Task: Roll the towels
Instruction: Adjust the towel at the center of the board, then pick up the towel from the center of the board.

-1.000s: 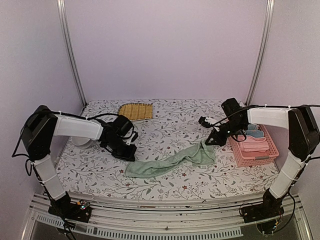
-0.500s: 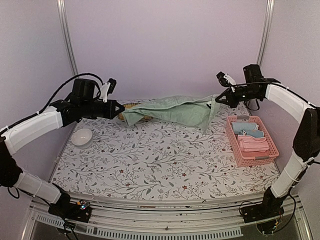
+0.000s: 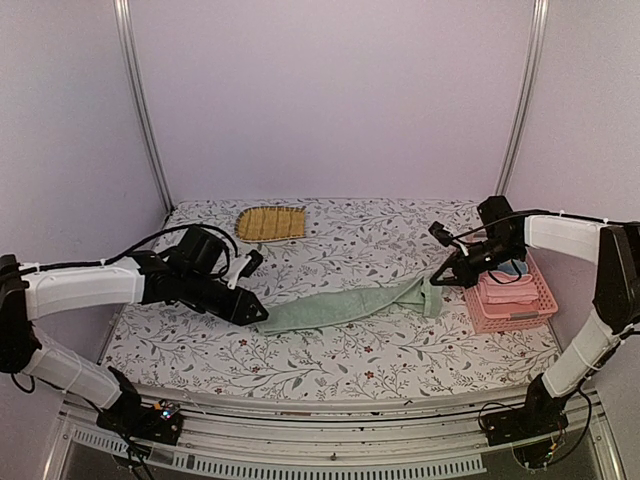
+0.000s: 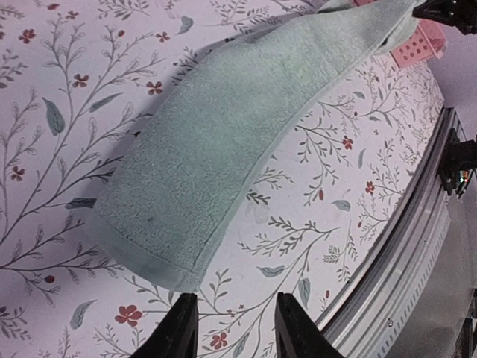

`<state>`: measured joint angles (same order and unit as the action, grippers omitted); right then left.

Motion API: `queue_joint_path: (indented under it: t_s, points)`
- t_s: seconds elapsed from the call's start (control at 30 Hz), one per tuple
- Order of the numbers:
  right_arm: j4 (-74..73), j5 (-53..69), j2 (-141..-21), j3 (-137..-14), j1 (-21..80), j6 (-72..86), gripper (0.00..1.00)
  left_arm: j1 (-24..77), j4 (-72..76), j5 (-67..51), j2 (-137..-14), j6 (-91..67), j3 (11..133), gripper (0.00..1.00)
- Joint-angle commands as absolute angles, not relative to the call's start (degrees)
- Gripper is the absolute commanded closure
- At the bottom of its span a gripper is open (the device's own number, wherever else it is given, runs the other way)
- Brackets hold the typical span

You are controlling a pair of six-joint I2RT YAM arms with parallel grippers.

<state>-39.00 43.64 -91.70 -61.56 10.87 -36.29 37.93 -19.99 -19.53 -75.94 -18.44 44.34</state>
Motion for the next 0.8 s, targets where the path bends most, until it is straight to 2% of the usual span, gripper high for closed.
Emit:
queue_joint_path:
  t_s: [0.0, 0.27, 0.5, 0.77]
  points:
    - [-36.9, 47.0, -91.1, -61.3, 11.1, -36.5, 0.96, 37.9, -23.2, -14.1, -79.9, -16.4, 46.8, 0.62]
    - [-36.9, 47.4, -91.9, -61.8, 11.1, -36.2, 0.96, 41.5, -29.2, -8.6, -87.9, -15.9, 51.4, 0.51]
    - [-36.7, 47.9, -92.3, -61.7, 11.0, -36.3, 0.96, 43.9, -28.8, -5.3, -89.3, -15.4, 52.4, 0.48]
    - [-36.7, 47.9, -92.3, -61.4, 11.0, -36.6, 0.95, 47.6, -32.4, 3.7, -94.7, -13.5, 57.0, 0.47]
